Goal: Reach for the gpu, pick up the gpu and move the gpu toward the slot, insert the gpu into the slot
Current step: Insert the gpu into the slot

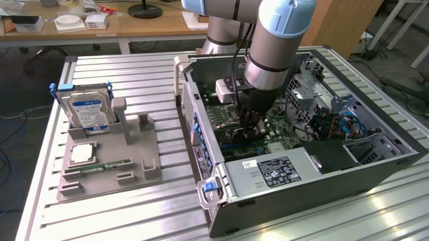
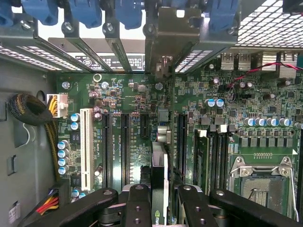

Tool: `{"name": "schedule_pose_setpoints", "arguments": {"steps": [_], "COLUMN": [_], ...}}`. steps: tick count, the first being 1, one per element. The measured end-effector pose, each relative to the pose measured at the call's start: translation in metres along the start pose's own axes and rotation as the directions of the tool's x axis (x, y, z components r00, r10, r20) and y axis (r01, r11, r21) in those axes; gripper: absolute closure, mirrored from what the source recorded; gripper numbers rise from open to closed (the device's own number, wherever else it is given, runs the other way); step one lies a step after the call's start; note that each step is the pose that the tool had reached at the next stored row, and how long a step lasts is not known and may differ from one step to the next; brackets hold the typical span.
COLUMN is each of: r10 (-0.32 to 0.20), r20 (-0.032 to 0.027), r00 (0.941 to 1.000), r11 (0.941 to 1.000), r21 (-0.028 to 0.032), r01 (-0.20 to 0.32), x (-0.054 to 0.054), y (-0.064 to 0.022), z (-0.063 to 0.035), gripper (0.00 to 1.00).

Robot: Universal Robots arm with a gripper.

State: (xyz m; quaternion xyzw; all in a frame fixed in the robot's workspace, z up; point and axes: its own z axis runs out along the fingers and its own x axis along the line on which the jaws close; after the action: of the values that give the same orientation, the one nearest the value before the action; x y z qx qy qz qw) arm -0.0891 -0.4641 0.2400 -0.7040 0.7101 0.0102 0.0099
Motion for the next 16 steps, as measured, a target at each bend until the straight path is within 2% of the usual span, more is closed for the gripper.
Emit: {"name": "schedule_pose_setpoints", "arguments": {"steps": [14,16], "r10": [0.000,0.000], "r20": [0.0001,0.0003], "r00": [1.0000,1.0000], "r11": [1.0000,1.0000], "r21": [0.0000,0.0017], "r01": [0.000,0.000], "x": [0.0000,-0.0002], "y": [0.0000,0.0017], "z": [0.0000,0.0000], "gripper": [0.73,0.73]}}
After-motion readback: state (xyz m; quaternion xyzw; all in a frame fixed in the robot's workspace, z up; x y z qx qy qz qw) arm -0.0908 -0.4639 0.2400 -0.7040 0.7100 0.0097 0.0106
